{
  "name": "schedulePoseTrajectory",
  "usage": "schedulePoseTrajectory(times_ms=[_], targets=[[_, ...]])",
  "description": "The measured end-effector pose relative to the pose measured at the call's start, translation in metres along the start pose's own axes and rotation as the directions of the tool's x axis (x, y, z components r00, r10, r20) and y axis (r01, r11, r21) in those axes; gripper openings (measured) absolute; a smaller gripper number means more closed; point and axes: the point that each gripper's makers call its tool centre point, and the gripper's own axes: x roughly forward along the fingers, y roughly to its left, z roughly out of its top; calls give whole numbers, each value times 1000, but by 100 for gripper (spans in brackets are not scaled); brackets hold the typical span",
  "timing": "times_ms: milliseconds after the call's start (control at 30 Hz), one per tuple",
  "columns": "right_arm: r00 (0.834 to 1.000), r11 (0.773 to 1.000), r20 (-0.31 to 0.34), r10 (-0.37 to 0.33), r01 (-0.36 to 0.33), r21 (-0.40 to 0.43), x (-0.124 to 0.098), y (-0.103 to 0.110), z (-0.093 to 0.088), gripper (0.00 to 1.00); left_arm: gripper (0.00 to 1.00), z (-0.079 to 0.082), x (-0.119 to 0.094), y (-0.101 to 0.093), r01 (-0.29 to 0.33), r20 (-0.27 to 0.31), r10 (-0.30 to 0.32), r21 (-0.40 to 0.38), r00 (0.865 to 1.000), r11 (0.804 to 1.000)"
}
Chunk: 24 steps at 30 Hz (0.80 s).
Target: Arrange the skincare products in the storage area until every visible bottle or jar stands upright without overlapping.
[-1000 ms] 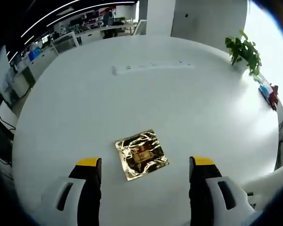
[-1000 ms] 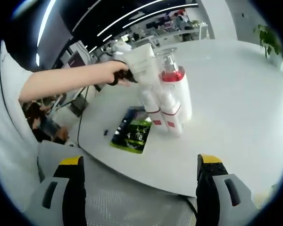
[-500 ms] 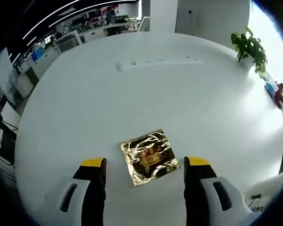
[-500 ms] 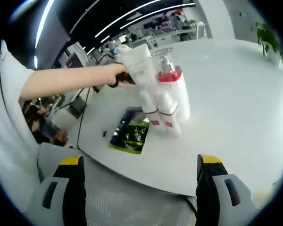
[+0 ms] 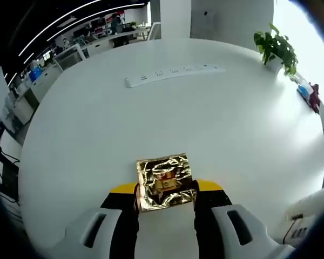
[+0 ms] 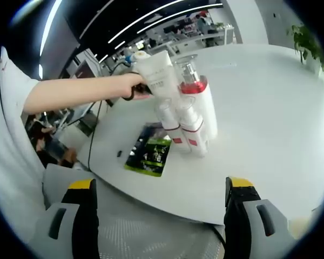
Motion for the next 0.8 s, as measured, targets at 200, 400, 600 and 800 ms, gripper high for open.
schedulePoseTrajectory(times_ms=[200, 400, 600, 800], targets=[[1000, 1000, 2, 0, 0, 1, 0, 0, 1, 98, 35, 0, -2, 2, 2, 3, -2, -4, 1000, 1000], [1000, 1000, 3, 6, -6, -5, 0, 1, 1, 98, 35, 7, -9, 6, -2, 22, 3, -12, 1000, 1000], [1000, 1000, 16, 5, -5, -9, -1, 1, 3, 98, 34, 8, -12, 16, -19, 30, 20, -20, 999, 1000], [1000, 1000, 20, 10, -10, -19, -1, 2, 3, 98, 33, 10, -19, 16, -12, 42, 14, -42, 999, 999]])
